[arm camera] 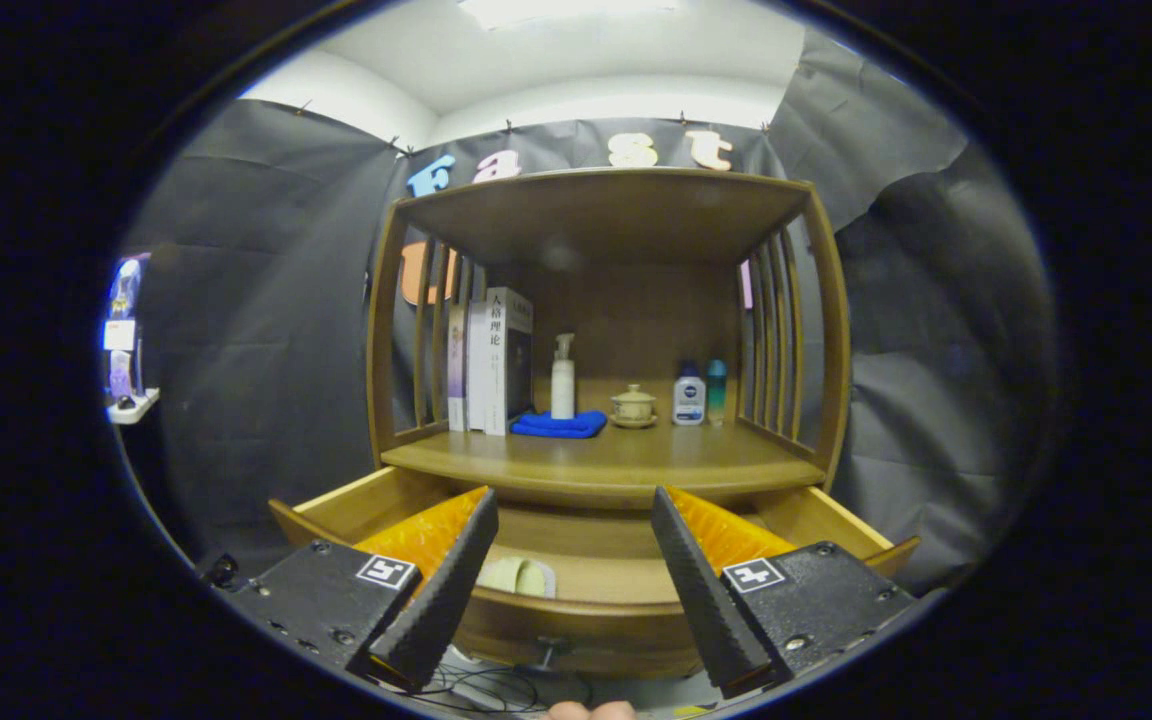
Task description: Pull open the drawer, take out the items inside it, and place them on the countertop above the cabinet.
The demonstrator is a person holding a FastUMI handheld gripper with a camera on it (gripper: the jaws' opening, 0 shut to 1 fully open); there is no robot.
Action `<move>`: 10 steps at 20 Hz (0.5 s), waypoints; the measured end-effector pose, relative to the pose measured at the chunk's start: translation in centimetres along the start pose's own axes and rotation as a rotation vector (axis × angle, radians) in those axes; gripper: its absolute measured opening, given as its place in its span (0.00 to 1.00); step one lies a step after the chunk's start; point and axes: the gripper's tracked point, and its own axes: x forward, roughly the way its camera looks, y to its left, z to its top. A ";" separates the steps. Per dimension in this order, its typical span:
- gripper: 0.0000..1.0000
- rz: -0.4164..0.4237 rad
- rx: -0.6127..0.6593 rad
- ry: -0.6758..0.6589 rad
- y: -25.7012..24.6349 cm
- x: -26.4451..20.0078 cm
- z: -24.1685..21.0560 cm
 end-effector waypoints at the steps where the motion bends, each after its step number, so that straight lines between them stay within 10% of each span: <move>1: 0.97 0.012 0.007 0.010 0.4 0.7 0.6; 10: 0.97 0.082 -0.075 0.393 4.2 7.2 -3.4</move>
